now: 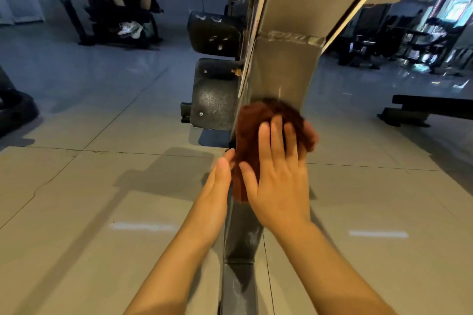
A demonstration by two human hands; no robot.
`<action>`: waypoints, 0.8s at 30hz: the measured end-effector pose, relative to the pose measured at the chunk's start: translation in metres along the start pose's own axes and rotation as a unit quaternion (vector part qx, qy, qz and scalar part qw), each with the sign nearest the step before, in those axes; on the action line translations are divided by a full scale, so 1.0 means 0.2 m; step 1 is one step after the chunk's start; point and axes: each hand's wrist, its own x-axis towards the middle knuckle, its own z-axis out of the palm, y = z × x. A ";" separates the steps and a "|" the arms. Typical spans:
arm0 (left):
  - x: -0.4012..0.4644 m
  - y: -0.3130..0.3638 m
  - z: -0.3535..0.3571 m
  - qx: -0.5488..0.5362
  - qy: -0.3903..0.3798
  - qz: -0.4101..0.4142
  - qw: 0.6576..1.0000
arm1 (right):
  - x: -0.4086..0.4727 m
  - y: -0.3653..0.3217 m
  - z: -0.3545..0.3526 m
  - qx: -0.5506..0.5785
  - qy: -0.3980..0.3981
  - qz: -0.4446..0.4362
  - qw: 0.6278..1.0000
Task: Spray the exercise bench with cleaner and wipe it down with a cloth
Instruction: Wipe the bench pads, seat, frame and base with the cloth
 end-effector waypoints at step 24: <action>0.00 -0.04 -0.03 0.005 -0.005 0.017 1.000 | -0.05 -0.08 -0.07 0.082 0.010 0.031 0.996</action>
